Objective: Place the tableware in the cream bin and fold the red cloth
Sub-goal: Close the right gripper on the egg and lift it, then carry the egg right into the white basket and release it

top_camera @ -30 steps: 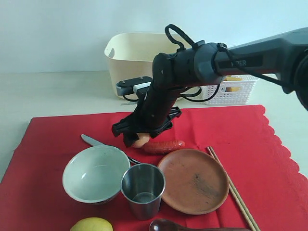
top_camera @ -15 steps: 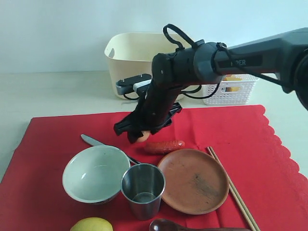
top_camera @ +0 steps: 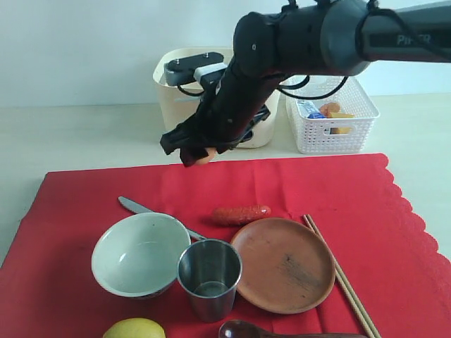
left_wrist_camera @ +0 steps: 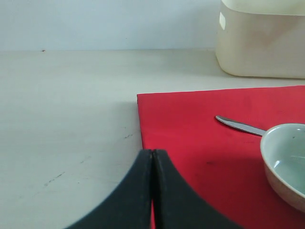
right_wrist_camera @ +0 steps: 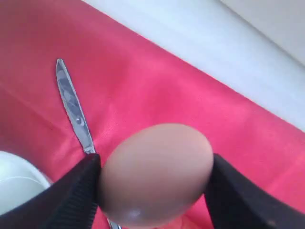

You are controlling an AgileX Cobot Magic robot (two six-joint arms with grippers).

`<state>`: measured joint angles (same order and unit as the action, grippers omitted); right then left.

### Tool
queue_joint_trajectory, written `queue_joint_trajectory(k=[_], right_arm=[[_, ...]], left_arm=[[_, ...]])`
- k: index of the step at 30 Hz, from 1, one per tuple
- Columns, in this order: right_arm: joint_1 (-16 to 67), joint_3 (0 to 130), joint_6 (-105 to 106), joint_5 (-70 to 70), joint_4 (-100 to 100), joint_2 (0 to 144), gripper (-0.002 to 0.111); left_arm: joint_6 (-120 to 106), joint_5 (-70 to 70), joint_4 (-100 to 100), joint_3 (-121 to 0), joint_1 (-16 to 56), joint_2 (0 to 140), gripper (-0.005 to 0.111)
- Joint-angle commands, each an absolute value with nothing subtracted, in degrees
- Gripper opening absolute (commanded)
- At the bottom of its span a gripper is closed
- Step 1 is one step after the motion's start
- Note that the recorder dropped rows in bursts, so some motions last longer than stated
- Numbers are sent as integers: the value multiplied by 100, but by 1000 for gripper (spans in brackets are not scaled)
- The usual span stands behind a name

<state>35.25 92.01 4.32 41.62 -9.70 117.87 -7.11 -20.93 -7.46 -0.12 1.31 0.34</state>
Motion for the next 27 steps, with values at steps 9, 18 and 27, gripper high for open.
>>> queue_joint_trajectory(k=[9,18,27], right_arm=[[3497,9241,-215,4515,685,10855,0],[2658,9241,-1070,4695,1797,10568,0],[1487,9241,-1079,4218,1746,10816,0]], left_arm=[[-697,-2038,-770,0,173,0,0],[-697,-2038,-770,0,173,0,0],[-697,-2038,-770,0,173,0,0]])
